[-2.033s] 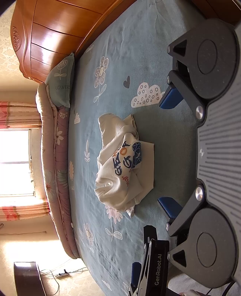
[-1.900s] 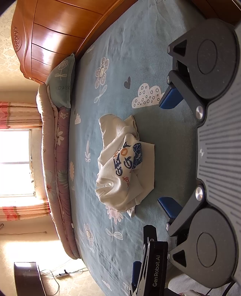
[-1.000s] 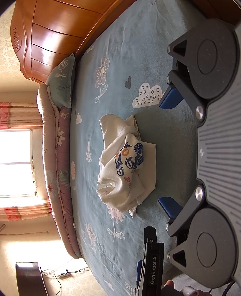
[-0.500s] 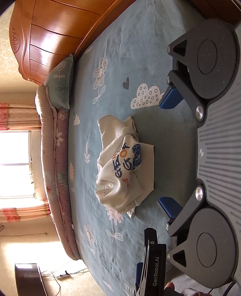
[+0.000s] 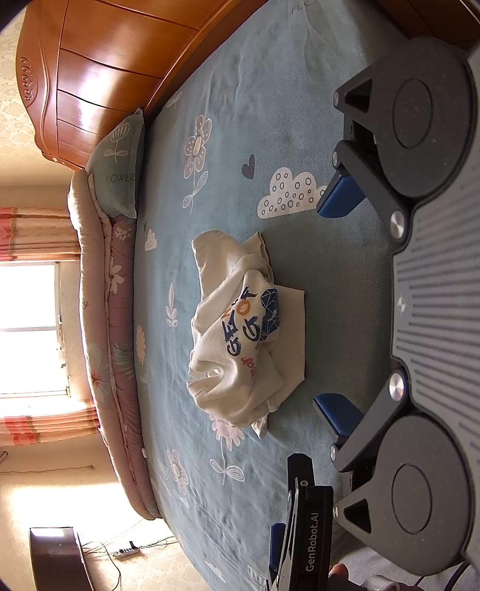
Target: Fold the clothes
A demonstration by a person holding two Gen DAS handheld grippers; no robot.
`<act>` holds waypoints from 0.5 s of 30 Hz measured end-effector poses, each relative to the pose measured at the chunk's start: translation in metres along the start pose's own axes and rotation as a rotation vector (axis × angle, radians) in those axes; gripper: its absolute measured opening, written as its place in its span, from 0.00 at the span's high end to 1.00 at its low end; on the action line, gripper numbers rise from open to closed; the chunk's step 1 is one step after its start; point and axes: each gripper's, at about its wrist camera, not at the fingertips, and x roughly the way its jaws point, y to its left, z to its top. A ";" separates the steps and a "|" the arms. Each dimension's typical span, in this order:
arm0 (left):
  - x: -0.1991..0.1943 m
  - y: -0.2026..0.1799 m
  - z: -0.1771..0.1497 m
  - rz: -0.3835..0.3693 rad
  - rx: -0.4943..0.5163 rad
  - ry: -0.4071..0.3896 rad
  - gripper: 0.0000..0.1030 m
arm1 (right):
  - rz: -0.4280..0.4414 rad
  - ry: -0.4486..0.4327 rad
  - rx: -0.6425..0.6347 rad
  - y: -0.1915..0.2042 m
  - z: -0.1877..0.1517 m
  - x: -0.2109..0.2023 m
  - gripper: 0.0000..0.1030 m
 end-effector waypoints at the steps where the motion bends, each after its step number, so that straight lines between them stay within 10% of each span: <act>1: 0.000 0.000 0.000 0.000 0.000 0.000 0.00 | 0.000 0.000 0.000 0.000 0.000 0.000 0.00; 15: 0.000 0.000 -0.001 -0.009 -0.001 -0.003 0.00 | 0.052 -0.016 -0.028 0.006 0.000 -0.002 0.00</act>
